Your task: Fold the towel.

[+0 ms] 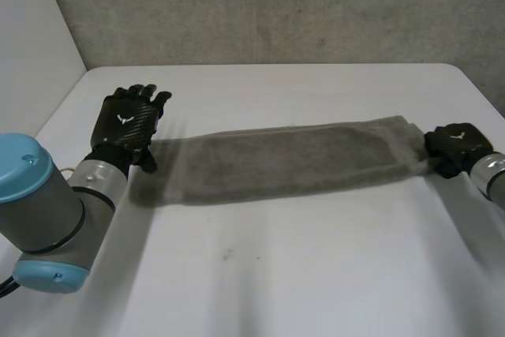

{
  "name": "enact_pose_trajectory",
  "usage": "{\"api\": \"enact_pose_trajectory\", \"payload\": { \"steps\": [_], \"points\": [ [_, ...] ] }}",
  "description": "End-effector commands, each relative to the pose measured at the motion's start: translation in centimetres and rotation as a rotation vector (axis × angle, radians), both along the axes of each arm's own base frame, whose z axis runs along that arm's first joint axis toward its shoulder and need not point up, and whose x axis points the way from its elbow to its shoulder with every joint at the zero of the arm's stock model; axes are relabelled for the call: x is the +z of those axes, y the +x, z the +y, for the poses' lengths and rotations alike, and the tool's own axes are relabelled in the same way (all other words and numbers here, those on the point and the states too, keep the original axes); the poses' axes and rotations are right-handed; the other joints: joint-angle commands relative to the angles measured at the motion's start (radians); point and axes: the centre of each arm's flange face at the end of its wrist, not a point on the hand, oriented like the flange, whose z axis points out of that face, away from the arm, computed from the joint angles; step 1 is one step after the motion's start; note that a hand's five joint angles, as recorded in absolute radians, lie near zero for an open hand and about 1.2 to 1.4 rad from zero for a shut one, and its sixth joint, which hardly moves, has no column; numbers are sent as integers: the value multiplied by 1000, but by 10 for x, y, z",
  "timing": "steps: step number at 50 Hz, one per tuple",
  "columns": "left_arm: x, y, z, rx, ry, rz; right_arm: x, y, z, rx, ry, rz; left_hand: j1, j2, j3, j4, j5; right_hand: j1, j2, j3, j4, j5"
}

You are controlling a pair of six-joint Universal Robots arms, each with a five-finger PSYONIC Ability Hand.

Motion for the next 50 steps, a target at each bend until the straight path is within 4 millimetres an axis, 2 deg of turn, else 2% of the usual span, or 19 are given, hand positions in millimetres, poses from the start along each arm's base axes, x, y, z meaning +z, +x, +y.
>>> {"api": "enact_pose_trajectory", "payload": {
  "steps": [1, 6, 13, 15, 16, 17, 18, 20, 21, 23, 24, 26, 27, 32, 40, 41, 45, 47, 50],
  "points": [
    [-1, 1, 1, 3, 5, -3, 16, -68, -18, -216, -47, 165, -4, 9, 8, 6, -29, 349, 223, 216, 203, 309],
    [-2, 2, 1, 6, 10, -5, 46, -117, -26, -329, -119, 334, -4, 9, 8, 6, -29, 349, 223, 216, 203, 309],
    [6, 2, 3, 4, -9, 3, 88, -96, -28, -317, -237, 293, -4, 9, 8, 6, -29, 349, 223, 216, 203, 309],
    [10, 2, 4, 3, -21, 8, 110, -44, -23, -218, -319, 211, -4, 9, 8, 6, -29, 349, 223, 216, 203, 309],
    [10, 2, 4, 3, -21, 8, 111, -44, -22, -218, -320, 211, -4, 9, 8, 6, -29, 349, 223, 216, 203, 309],
    [13, 1, 4, 1, -27, 12, 116, -15, -18, -162, -359, 175, -4, 9, 8, 6, -29, 349, 223, 216, 203, 309],
    [13, 1, 4, 1, -27, 12, 116, -15, -18, -161, -360, 174, -4, 9, 8, 6, -29, 349, 223, 216, 203, 309],
    [16, 1, 6, 1, -37, 15, 117, 41, 0, -41, -417, 116, -4, 9, 8, 6, -29, 349, 223, 216, 203, 309],
    [16, 1, 6, 1, -37, 15, 117, 41, 0, -40, -417, 115, -4, 9, 8, 6, -29, 349, 223, 216, 203, 309],
    [18, -2, 8, -8, -43, 18, 110, 102, 35, 113, -440, 76, -4, 9, 8, 6, -29, 349, 223, 216, 203, 309],
    [18, -2, 8, -8, -43, 18, 110, 102, 35, 114, -440, 76, -4, 9, 8, 6, -29, 349, 223, 216, 203, 309],
    [20, -6, 12, -20, -46, 18, 93, 151, 75, 276, -423, 46, -4, 9, 8, 6, -29, 349, 223, 216, 203, 309],
    [20, -6, 12, -20, -46, 18, 93, 152, 75, 277, -423, 46, -4, 9, 8, 6, -29, 349, 223, 216, 203, 309],
    [21, -11, 16, -40, -52, 20, 45, 206, 154, 564, -290, 18, -4, 9, 8, 6, -29, 349, 223, 216, 203, 309],
    [18, -21, 17, -69, -52, 20, 17, 219, 182, 679, -198, 14, -4, 9, 8, 6, -29, 349, 223, 216, 203, 309],
    [17, -26, 17, -80, -52, 21, 17, 218, 181, 676, -192, 11, -4, 9, 8, 6, -29, 106, -20, -27, -40, 65],
    [17, -39, 17, -111, -59, 28, 22, 215, 181, 671, -183, -3, -4, 9, 8, 6, -29, -90, -217, -223, -236, -131],
    [18, -50, 16, -134, -67, 39, 30, 210, 178, 639, -152, -47, -4, 9, 8, 6, -29, -781, -908, -914, -927, -822],
    [17, -62, 13, -159, -67, 62, 39, 190, 158, 541, -86, -116, -4, 9, 8, 6, -29, -872, -999, -1006, -1018, -913]
  ]
}}
